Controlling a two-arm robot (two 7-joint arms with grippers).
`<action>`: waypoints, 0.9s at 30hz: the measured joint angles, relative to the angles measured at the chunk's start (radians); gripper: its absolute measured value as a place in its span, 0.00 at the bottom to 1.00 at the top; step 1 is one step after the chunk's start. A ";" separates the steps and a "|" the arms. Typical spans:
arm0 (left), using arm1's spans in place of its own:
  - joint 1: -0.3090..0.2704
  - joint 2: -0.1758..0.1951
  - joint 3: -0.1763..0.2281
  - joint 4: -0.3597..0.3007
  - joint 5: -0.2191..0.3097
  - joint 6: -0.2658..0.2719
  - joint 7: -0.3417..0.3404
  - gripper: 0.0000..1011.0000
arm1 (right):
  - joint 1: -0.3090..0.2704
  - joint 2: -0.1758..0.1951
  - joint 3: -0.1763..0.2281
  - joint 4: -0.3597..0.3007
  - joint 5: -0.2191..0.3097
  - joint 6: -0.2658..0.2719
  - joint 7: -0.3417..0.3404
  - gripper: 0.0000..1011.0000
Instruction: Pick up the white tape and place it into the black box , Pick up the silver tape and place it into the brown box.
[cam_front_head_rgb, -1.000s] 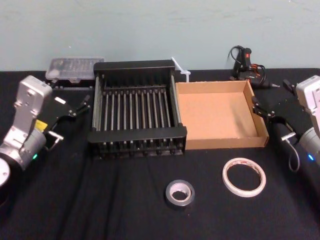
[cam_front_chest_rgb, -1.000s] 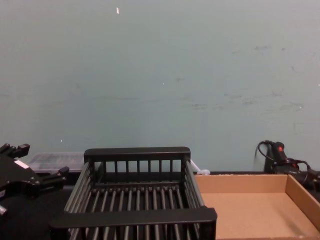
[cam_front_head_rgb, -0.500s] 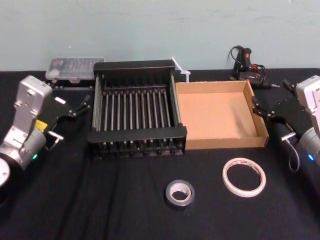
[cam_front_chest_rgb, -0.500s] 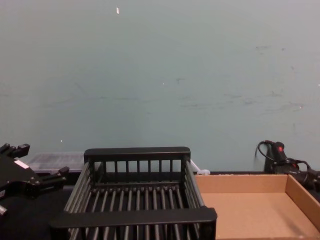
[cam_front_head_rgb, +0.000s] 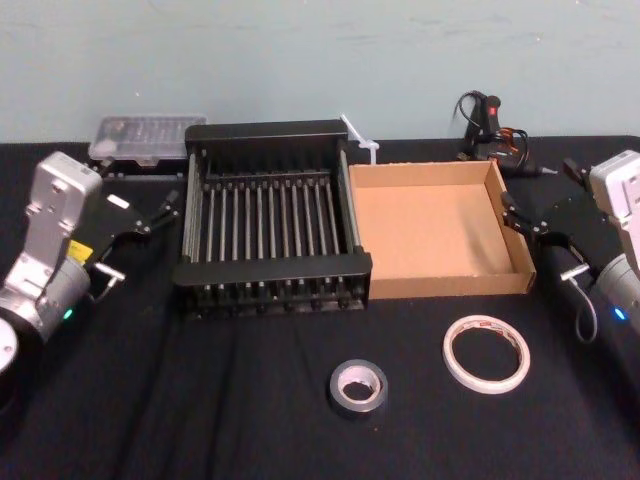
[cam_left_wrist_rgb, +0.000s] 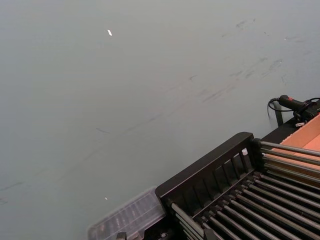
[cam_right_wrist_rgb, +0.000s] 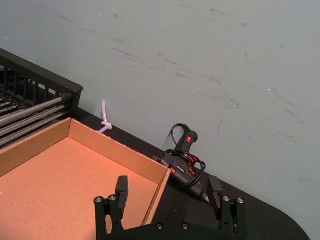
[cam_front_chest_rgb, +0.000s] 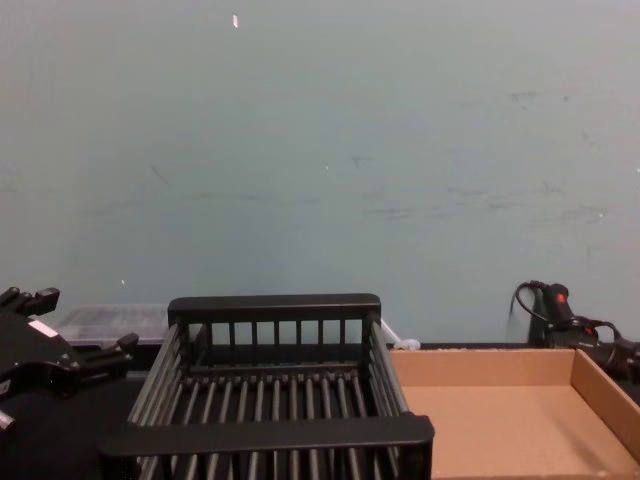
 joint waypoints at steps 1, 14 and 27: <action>0.000 0.000 0.000 0.000 0.000 0.000 0.000 0.99 | 0.000 0.000 0.000 0.000 0.000 0.000 0.000 0.99; 0.000 0.000 0.000 0.000 0.000 0.000 0.000 0.99 | -0.027 -0.006 0.035 -0.024 -0.009 -0.025 0.039 0.99; 0.000 0.000 0.000 0.000 0.000 0.000 0.000 0.99 | -0.144 0.058 0.110 -0.171 0.078 0.017 0.121 0.99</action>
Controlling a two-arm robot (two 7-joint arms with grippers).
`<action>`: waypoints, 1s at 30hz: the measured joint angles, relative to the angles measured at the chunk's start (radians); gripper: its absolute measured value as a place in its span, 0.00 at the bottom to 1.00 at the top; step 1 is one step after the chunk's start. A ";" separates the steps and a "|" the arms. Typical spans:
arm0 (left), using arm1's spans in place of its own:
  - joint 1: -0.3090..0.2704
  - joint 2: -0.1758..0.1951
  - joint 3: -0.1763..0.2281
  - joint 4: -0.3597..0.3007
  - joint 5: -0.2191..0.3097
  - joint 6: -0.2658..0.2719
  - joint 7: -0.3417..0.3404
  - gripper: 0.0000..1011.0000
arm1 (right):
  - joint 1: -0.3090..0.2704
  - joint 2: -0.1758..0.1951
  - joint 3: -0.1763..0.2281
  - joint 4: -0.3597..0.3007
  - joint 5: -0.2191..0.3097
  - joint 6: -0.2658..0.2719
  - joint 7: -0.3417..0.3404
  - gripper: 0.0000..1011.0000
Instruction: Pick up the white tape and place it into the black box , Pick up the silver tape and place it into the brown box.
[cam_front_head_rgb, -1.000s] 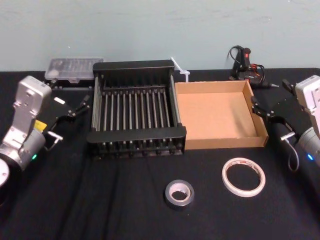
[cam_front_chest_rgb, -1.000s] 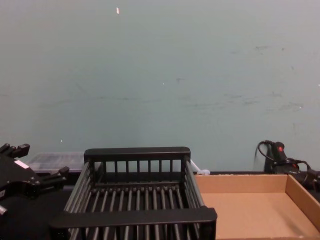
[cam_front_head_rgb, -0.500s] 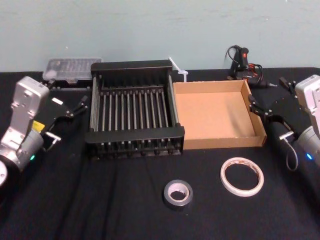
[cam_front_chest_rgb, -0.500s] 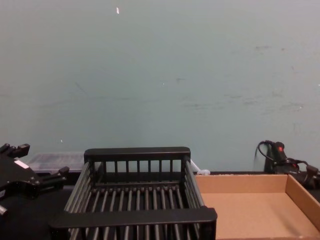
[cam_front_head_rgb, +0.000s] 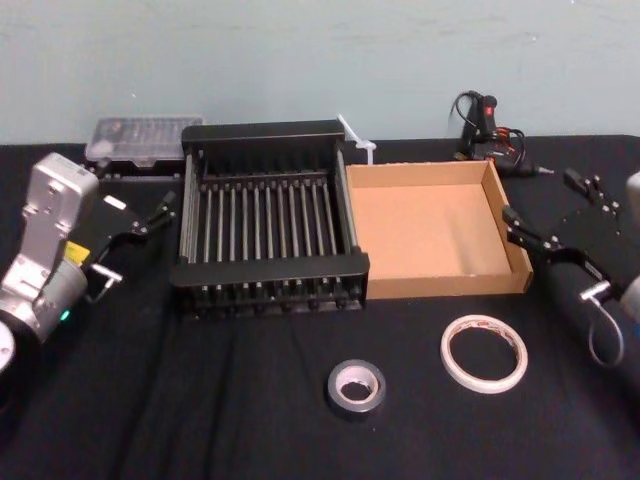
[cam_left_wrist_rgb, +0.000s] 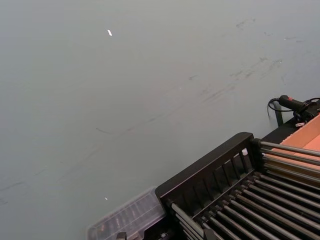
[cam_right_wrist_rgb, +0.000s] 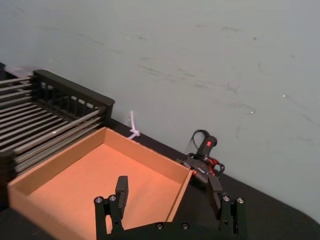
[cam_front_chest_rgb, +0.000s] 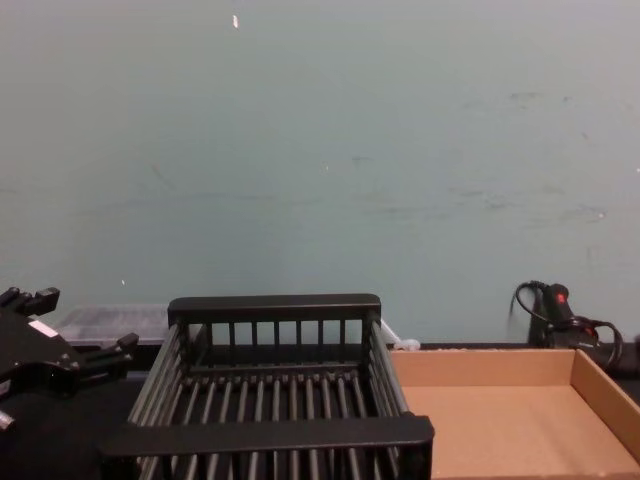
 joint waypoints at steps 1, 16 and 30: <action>0.000 0.000 0.000 0.000 0.000 0.000 0.000 0.99 | -0.022 0.010 0.011 -0.024 0.012 0.008 0.006 0.99; 0.000 0.000 0.000 0.000 0.000 0.000 0.000 0.99 | -0.241 0.094 0.117 -0.216 0.137 0.108 0.080 0.99; 0.000 0.000 0.000 0.000 0.000 0.000 0.000 0.99 | -0.269 0.103 0.109 -0.204 0.134 0.229 0.138 0.99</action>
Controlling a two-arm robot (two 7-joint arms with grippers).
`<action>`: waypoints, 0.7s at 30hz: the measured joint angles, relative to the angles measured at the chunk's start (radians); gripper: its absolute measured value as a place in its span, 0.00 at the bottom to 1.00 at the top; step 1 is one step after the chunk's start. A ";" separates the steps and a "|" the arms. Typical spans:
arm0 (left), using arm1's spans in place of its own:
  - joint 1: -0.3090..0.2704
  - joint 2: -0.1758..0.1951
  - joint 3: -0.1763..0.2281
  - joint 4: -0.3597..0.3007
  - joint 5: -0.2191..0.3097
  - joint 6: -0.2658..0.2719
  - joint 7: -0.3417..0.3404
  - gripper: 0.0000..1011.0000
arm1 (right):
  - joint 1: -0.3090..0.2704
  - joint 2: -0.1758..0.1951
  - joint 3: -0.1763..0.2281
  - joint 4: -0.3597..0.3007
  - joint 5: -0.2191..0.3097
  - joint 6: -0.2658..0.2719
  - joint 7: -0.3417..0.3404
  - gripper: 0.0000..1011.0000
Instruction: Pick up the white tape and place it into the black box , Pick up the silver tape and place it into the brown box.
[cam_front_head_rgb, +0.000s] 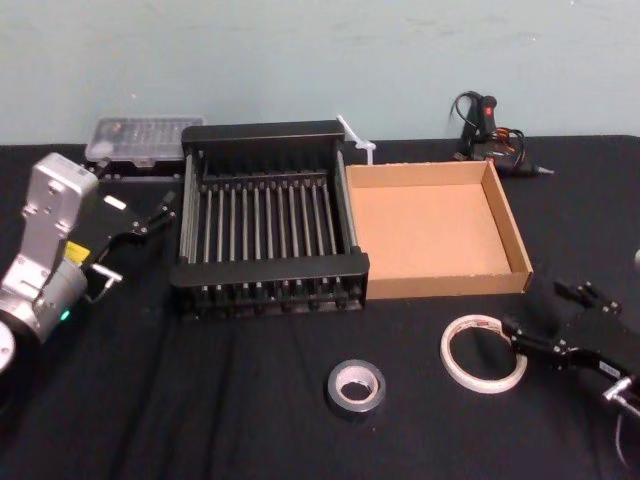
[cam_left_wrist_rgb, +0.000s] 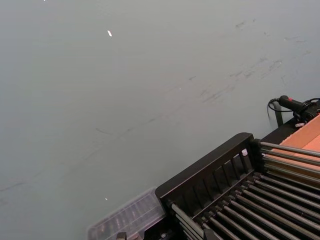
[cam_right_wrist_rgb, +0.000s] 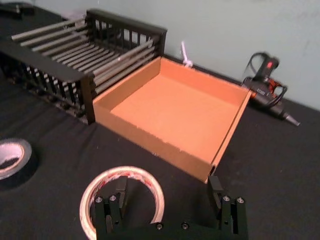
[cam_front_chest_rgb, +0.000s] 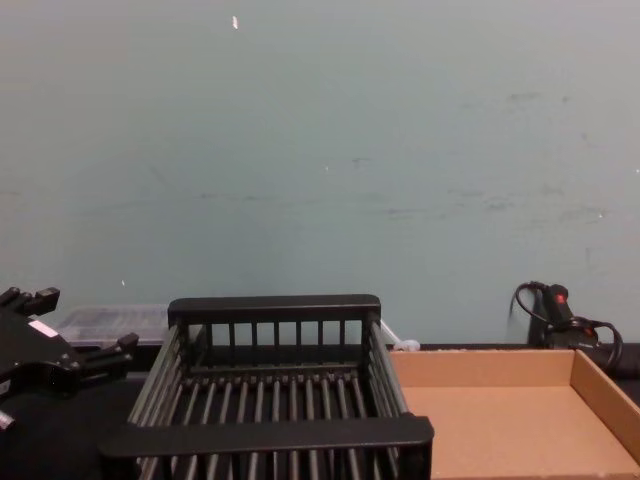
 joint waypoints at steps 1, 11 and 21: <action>0.000 0.000 0.000 0.000 0.000 0.000 0.000 0.99 | 0.003 -0.002 -0.002 0.003 -0.002 0.007 0.003 0.99; 0.000 0.000 0.000 0.000 0.000 0.000 0.000 0.99 | 0.043 -0.043 -0.021 0.048 -0.005 0.078 0.041 0.99; 0.000 0.000 0.000 0.000 0.000 0.000 0.000 0.99 | 0.062 -0.075 -0.019 0.071 -0.021 0.111 0.057 0.99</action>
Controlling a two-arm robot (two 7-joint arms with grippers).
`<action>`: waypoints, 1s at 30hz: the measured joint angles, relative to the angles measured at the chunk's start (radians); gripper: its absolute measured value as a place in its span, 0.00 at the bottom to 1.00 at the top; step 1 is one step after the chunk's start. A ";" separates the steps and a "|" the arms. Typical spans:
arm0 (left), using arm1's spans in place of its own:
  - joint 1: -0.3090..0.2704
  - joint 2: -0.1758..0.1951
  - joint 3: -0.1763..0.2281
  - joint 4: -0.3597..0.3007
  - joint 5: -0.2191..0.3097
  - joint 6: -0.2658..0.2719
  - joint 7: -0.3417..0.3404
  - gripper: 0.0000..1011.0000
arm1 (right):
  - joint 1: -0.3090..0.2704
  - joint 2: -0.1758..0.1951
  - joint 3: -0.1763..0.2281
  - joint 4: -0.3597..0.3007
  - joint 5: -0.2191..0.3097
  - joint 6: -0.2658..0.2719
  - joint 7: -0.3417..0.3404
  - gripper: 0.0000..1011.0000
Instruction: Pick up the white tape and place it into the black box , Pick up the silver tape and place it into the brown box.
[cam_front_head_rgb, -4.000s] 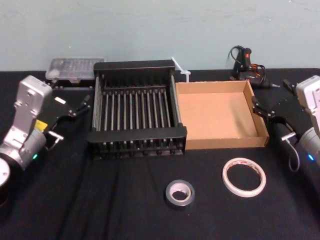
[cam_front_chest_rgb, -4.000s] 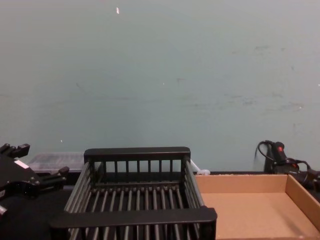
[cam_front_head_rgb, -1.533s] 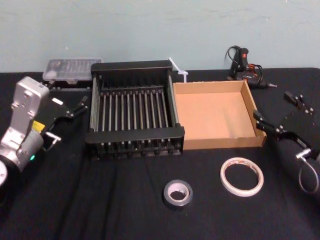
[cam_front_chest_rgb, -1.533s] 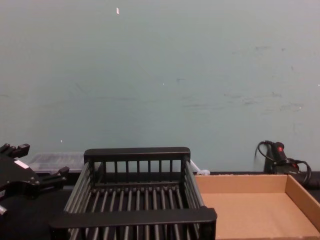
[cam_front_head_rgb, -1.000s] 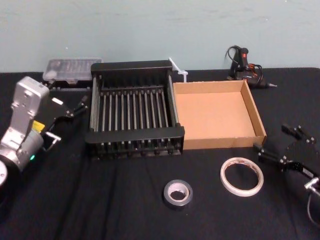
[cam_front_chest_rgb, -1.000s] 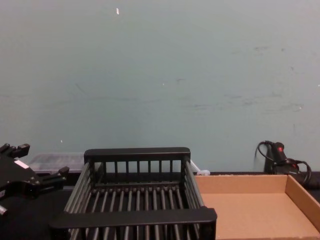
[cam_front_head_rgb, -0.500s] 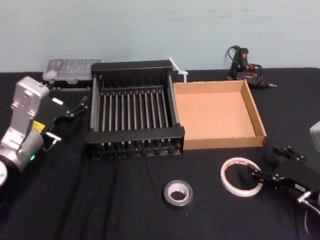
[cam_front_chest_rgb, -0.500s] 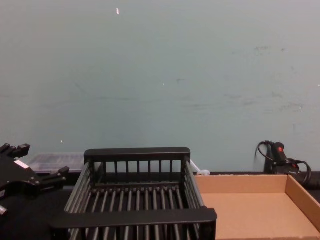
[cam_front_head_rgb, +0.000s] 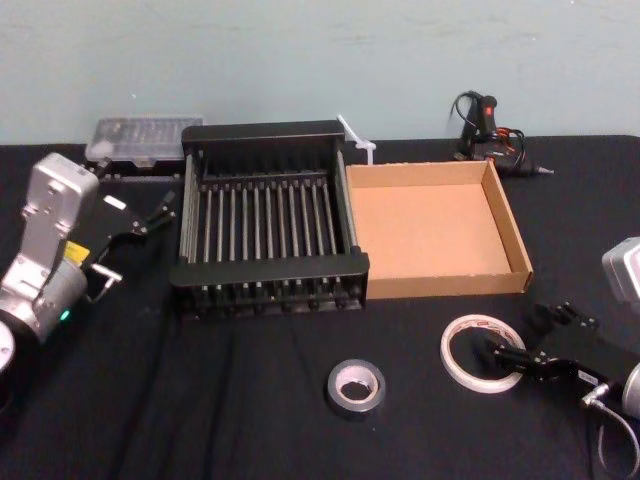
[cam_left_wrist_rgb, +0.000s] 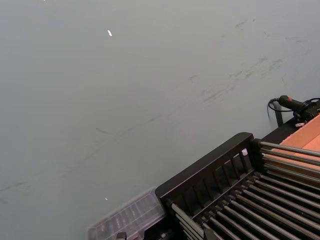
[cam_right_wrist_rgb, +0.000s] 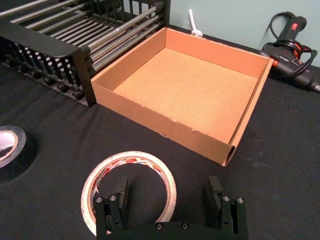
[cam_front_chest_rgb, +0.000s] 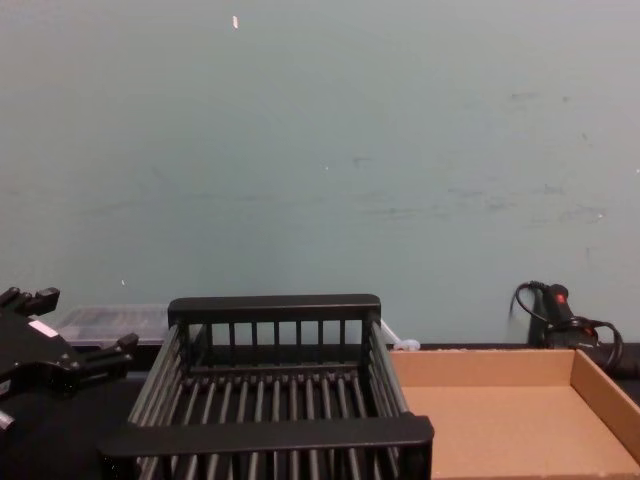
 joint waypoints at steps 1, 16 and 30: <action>0.000 0.000 0.000 0.000 0.000 0.000 0.000 0.99 | 0.001 -0.002 0.000 0.001 -0.001 0.002 0.002 0.99; 0.000 0.000 0.000 0.000 0.000 0.000 0.000 0.99 | 0.025 -0.041 0.009 0.038 -0.034 0.028 0.030 0.99; 0.000 0.000 0.000 0.000 0.000 0.000 0.000 0.99 | 0.048 -0.069 0.009 0.070 -0.066 0.045 0.055 0.99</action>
